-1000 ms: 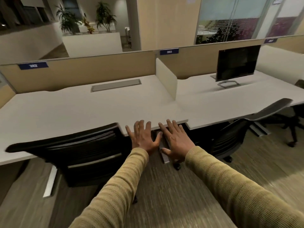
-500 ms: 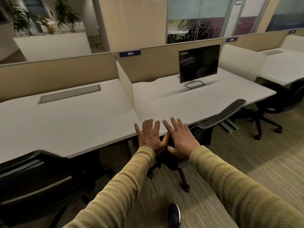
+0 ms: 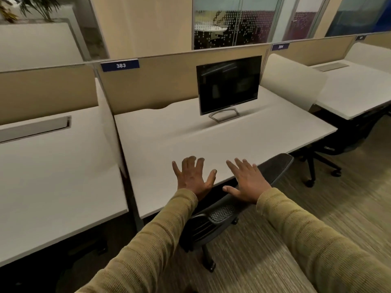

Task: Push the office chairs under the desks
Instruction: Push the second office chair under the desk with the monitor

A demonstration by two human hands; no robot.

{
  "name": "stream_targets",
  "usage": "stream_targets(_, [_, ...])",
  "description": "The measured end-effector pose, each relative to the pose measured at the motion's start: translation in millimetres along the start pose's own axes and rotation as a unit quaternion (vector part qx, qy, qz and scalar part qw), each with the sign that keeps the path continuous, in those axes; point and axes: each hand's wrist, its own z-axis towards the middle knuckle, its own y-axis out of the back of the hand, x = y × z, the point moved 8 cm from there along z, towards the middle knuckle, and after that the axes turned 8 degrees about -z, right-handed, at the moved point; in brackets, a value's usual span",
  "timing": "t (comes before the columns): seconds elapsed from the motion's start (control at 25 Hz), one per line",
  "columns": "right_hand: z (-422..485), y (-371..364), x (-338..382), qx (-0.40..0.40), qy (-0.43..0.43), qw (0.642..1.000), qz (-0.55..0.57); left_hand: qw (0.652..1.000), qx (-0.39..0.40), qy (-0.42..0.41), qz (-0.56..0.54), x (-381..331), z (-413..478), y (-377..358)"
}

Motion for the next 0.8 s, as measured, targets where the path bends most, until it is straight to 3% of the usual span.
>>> stream_targets(0.24, [33.4,-39.1,-86.2,0.052,0.007,0.999,-0.013,0.999,0.029,0.045,0.012,-35.4,25.7,-26.6])
stream_targets(0.36, [34.9,-54.7,-126.2,0.087,0.024,0.996,-0.003,0.979,0.150,0.117,0.080,-49.6,13.6,-49.1])
stream_targets(0.48, [26.3,-57.0,-149.6,0.070,0.076,0.994,0.017,0.919,0.270,0.273,0.087,-54.8,-40.1,-77.2])
stream_targets(0.6, [7.4,-61.8,-156.5,0.052,0.121,0.991,0.020,0.915,0.214,0.334,0.076,-72.6,-87.5,-86.6])
stream_targets(0.8, [-36.4,-79.7,-173.3,0.022,0.142,0.989,0.036,0.941,0.092,0.299,0.130,-119.1,-135.1,-88.9])
